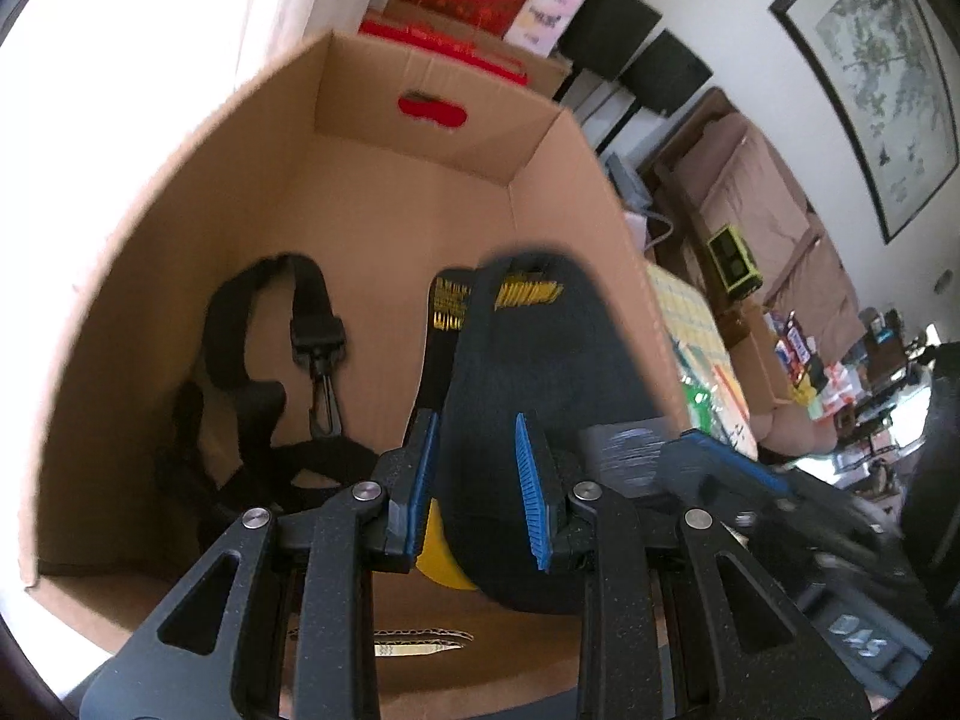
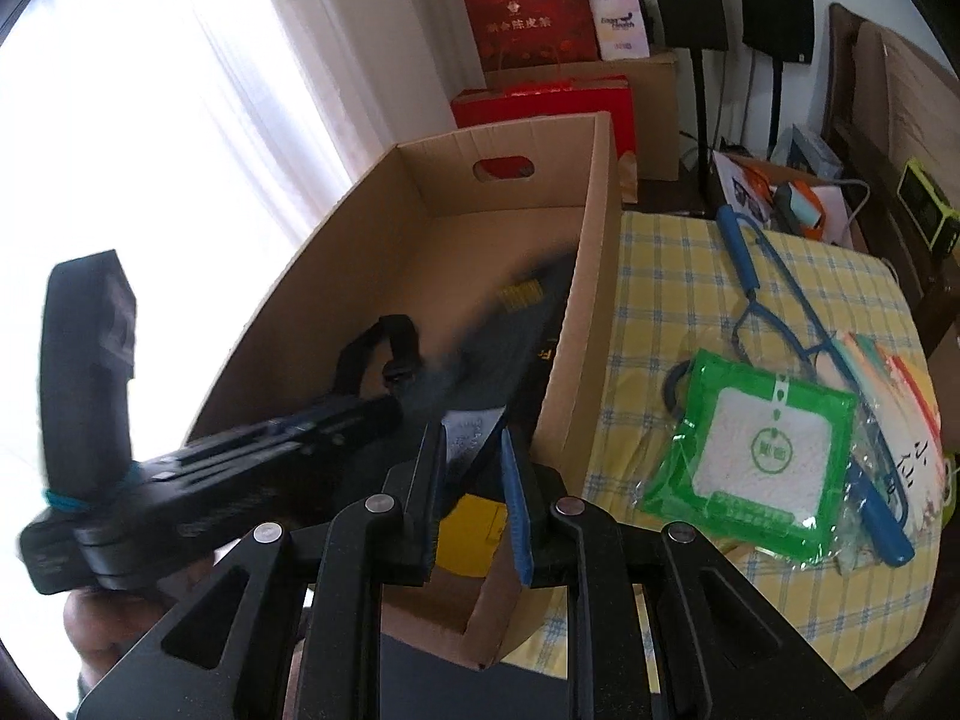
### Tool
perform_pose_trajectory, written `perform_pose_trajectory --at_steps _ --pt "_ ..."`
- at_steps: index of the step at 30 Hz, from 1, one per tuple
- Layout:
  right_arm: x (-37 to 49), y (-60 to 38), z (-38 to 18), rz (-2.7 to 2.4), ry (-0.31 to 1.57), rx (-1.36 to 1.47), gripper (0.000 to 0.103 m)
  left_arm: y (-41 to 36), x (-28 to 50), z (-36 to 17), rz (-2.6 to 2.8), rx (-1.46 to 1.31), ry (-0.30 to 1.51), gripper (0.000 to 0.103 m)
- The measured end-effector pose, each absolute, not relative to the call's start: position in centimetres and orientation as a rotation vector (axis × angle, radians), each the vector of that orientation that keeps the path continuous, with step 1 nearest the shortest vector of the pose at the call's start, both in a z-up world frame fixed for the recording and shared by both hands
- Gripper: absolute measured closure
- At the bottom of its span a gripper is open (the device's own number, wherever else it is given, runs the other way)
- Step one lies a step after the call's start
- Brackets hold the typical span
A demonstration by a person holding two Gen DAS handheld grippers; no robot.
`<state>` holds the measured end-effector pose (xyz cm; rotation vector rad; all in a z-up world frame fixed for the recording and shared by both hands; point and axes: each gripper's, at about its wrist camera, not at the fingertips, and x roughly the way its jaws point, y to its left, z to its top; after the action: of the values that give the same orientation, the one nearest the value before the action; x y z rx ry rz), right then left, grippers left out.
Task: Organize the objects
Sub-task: 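Carry the black insole with the left gripper toward the box, then lower the black insole into the box and open the left gripper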
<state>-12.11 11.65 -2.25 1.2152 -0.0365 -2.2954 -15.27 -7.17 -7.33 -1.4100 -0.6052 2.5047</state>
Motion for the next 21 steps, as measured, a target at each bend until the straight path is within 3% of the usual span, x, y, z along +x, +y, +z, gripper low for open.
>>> perform_pose_trajectory --at_steps 1,3,14,19,21 --pt "-12.0 11.8 -2.1 -2.300 -0.035 1.213 0.083 -7.0 -15.3 -7.6 2.504 -1.424 -0.594 0.080" --pt "-12.0 12.3 -1.6 -2.301 -0.060 1.213 0.072 -6.8 -15.2 -7.9 2.503 -1.434 -0.585 0.080" --pt "-11.3 15.0 1.4 -2.366 -0.097 1.133 0.063 -6.5 -14.2 -6.2 2.546 -1.396 -0.552 0.077" --pt "-11.5 16.3 1.2 -2.442 -0.045 1.149 0.057 -5.6 -13.4 -4.5 2.570 -1.342 -0.515 0.045" --pt "-11.6 16.8 0.7 -2.500 0.014 1.165 0.056 -5.1 -13.1 -3.7 2.572 -1.317 -0.497 0.041"
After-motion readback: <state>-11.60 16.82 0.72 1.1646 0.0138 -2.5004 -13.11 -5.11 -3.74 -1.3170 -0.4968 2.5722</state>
